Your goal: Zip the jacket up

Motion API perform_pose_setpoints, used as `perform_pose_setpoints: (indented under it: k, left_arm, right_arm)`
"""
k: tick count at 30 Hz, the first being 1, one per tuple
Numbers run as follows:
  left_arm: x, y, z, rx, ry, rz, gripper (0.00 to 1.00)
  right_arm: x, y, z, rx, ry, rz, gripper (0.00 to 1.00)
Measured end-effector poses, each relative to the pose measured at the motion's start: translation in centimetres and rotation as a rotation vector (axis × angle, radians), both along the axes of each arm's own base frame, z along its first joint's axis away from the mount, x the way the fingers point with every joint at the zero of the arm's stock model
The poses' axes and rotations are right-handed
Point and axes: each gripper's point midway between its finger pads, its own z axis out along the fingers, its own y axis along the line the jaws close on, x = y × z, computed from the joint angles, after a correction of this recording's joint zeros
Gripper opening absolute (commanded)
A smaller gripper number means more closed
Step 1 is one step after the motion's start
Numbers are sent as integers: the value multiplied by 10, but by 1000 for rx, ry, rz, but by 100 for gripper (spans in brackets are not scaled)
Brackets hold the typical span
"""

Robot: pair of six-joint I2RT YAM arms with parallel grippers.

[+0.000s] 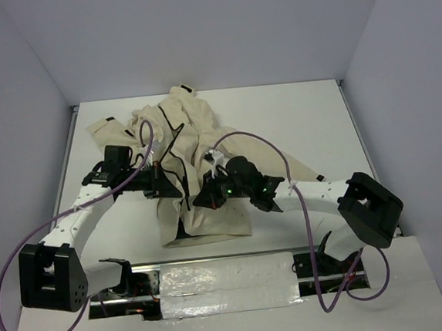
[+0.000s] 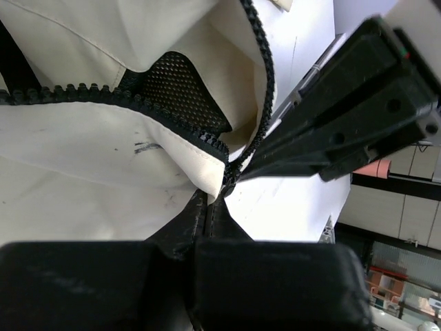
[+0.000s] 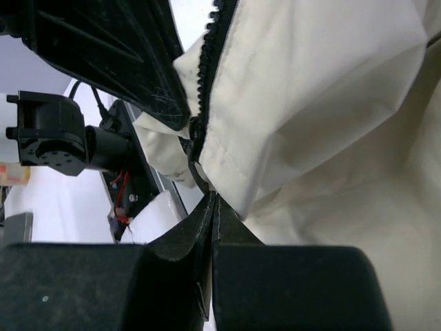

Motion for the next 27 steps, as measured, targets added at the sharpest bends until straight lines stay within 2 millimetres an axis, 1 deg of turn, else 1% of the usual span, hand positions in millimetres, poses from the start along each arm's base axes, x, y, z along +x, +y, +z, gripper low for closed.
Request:
perform_pose_setpoints:
  k: [3, 6, 9, 10, 12, 14, 17, 19, 23, 27]
  left_arm:
    - [1, -1, -1, -6, 15, 4, 0]
    - [1, -1, -1, -9, 28, 9, 0]
    - [1, -2, -2, -11, 35, 7, 0]
    - [1, -2, -3, -11, 38, 7, 0]
    - [1, -2, -3, -11, 39, 8, 0]
    - [2, -2, -3, -13, 35, 7, 0]
    - [3, -2, -2, -15, 33, 8, 0]
    - [3, -2, -2, -16, 32, 9, 0]
    - [4, -3, -1, -21, 38, 16, 0]
    - [5, -3, 0, -23, 35, 18, 0]
  right_arm:
    - [-5, 5, -2, 11, -14, -16, 0]
    - [-9, 4, -12, 17, -21, -51, 0]
    - [-6, -9, -29, -15, -23, -133, 0]
    - [-4, -13, -32, -22, -29, -159, 0]
    - [-1, -22, -30, -3, -58, -209, 0]
    - [-2, -25, -25, 30, -83, -225, 0]
    - [0, -19, -14, 88, -109, -221, 0]
    - [1, -12, -10, 117, -116, -207, 0]
    - [-1, 4, -16, 124, -91, -169, 0]
    - [-7, 9, -27, 116, -57, -138, 0]
